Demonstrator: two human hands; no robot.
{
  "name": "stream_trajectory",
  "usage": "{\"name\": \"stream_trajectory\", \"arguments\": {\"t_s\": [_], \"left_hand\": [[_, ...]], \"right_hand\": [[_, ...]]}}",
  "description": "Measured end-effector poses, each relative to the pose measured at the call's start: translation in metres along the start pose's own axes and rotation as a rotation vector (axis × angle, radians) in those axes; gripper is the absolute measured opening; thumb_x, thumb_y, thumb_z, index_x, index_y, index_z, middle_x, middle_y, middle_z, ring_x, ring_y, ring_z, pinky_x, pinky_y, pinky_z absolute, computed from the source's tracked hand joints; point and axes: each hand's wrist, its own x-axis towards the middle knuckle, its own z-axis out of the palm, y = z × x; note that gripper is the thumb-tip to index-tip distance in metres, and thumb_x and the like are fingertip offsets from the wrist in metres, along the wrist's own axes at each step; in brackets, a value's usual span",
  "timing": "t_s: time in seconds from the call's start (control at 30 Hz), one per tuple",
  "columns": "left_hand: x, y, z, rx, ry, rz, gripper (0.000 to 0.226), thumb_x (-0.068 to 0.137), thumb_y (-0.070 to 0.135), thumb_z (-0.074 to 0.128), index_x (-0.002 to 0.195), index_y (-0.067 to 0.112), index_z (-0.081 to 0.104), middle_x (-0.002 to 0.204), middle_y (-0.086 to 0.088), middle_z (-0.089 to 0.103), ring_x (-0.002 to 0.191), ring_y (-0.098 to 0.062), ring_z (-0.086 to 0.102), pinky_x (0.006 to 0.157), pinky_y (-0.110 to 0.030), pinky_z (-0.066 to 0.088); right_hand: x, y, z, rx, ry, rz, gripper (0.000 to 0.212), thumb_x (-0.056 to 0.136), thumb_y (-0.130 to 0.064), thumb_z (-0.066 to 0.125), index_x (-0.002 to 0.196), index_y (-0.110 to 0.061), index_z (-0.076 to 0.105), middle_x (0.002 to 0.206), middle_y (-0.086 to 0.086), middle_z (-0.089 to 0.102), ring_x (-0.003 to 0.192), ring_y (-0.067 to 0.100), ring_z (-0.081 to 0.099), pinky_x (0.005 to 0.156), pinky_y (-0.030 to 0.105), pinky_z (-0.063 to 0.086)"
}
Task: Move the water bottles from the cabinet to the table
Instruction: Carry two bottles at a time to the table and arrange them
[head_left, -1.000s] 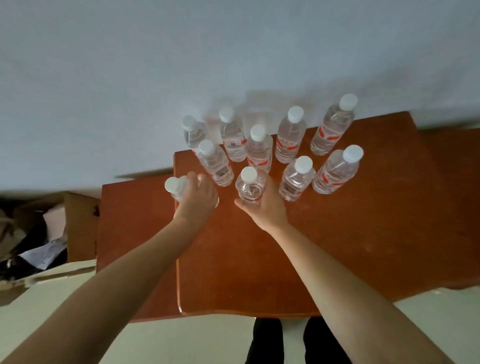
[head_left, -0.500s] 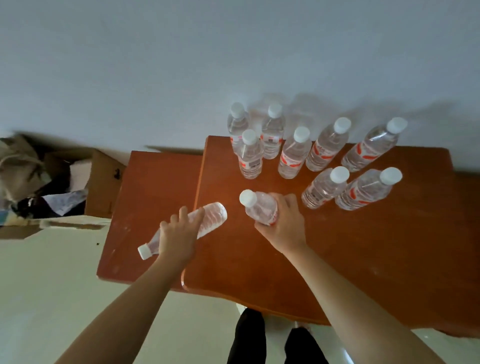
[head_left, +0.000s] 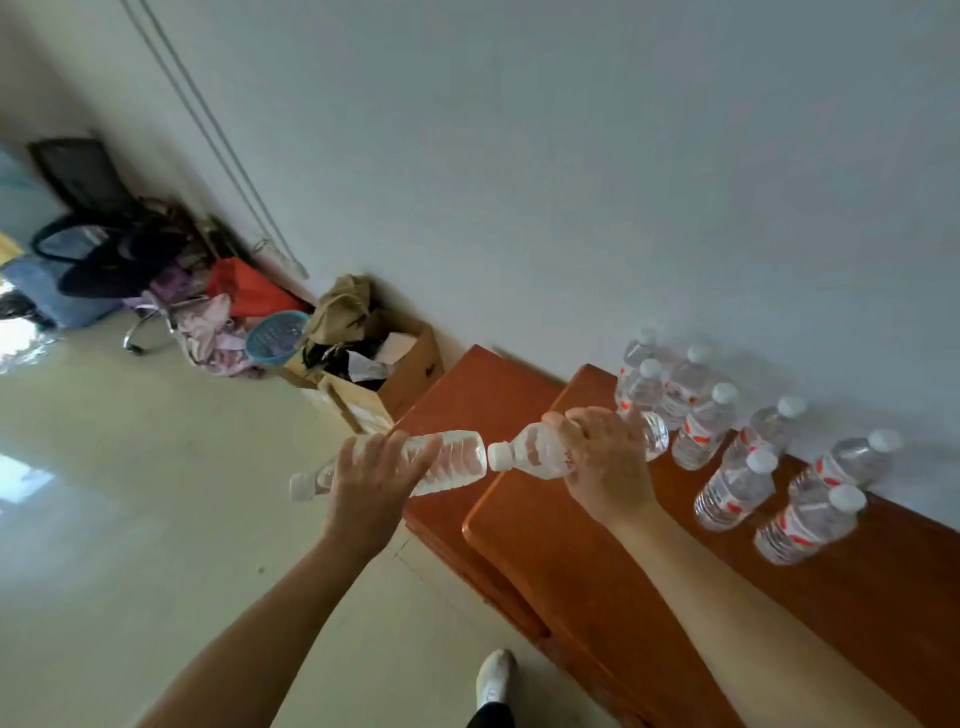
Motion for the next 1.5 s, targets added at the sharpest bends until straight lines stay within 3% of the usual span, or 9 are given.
{"name": "stream_trajectory", "arguments": {"t_s": [0.13,0.27,0.43,0.63,0.87,0.97,1.1,1.3,1.5], "left_hand": [[-0.097,-0.032,-0.034,0.034,-0.009,-0.181,0.096,0.063,0.002,0.081,0.147,0.024,0.04,0.122,-0.019,0.059,0.096,-0.039,0.058,0.081,-0.052,0.048],[-0.209,-0.077,-0.065,0.073,-0.025,-0.401,0.103,0.052,0.003,0.08,0.146,0.024,0.042,0.115,-0.017,0.062,0.086,-0.038,0.058,0.07,-0.045,0.047],[-0.327,-0.134,-0.084,0.113,-0.059,-0.638,0.098,0.052,0.039,0.094,0.141,0.022,0.057,0.108,-0.015,0.065,0.08,-0.035,0.061,0.063,-0.04,0.048],[-0.484,-0.202,-0.075,0.117,-0.131,-0.876,0.095,0.057,0.06,0.088,0.138,0.022,0.059,0.098,-0.014,0.067,0.073,-0.033,0.061,0.057,-0.037,0.047],[-0.655,-0.258,-0.056,0.099,-0.241,-1.114,0.111,0.053,0.048,0.093,0.148,0.025,0.04,0.101,-0.016,0.062,0.08,-0.034,0.057,0.063,-0.041,0.045],[-0.72,-0.289,-0.045,0.113,-0.25,-1.22,0.116,0.049,0.039,0.097,0.148,0.025,0.039,0.103,-0.015,0.062,0.081,-0.035,0.056,0.066,-0.044,0.044],[-0.762,-0.316,-0.033,0.109,-0.269,-1.328,0.112,0.053,0.03,0.096,0.149,0.025,0.039,0.107,-0.016,0.059,0.083,-0.036,0.055,0.068,-0.046,0.041],[-0.849,-0.418,0.009,0.193,-0.345,-1.491,0.112,0.053,0.022,0.095,0.15,0.024,0.039,0.11,-0.019,0.055,0.085,-0.037,0.053,0.069,-0.047,0.041],[-0.931,-0.522,0.027,0.23,-0.418,-1.643,0.103,0.059,0.02,0.093,0.15,0.023,0.045,0.106,-0.02,0.056,0.086,-0.038,0.053,0.071,-0.046,0.041]], "right_hand": [[0.01,-0.063,-0.025,-0.04,-0.06,-0.197,0.074,0.068,-0.017,0.087,0.132,-0.026,0.052,0.112,0.006,0.063,0.107,0.032,0.061,0.103,0.07,0.036],[0.013,-0.155,-0.053,-0.02,-0.038,-0.395,0.068,0.069,-0.016,0.086,0.128,-0.024,0.053,0.106,0.008,0.065,0.099,0.034,0.064,0.101,0.071,0.039],[0.019,-0.284,-0.072,-0.024,0.036,-0.6,0.069,0.069,-0.006,0.077,0.127,-0.025,0.046,0.105,0.01,0.062,0.099,0.036,0.062,0.102,0.073,0.035],[0.005,-0.476,-0.061,0.023,0.066,-0.822,0.057,0.067,-0.004,0.076,0.117,-0.025,0.06,0.097,0.008,0.06,0.089,0.036,0.062,0.104,0.074,0.03],[-0.035,-0.685,-0.039,0.12,0.039,-1.092,0.068,0.061,-0.004,0.078,0.122,-0.029,0.059,0.101,0.006,0.062,0.09,0.036,0.062,0.106,0.075,0.025],[-0.053,-0.783,-0.028,0.187,0.049,-1.247,0.073,0.06,-0.002,0.073,0.125,-0.029,0.055,0.103,0.008,0.061,0.094,0.037,0.061,0.105,0.077,0.027],[-0.063,-0.859,-0.018,0.193,0.015,-1.314,0.075,0.06,-0.001,0.071,0.127,-0.03,0.051,0.105,0.007,0.061,0.095,0.037,0.061,0.105,0.076,0.028],[-0.067,-1.037,0.033,0.223,-0.057,-1.449,0.079,0.057,-0.007,0.076,0.128,-0.033,0.052,0.105,0.005,0.061,0.091,0.035,0.061,0.093,0.058,0.044],[-0.067,-1.226,0.052,0.331,-0.11,-1.568,0.079,0.055,-0.013,0.081,0.126,-0.033,0.052,0.1,0.006,0.062,0.083,0.035,0.061,0.079,0.05,0.05]]}}
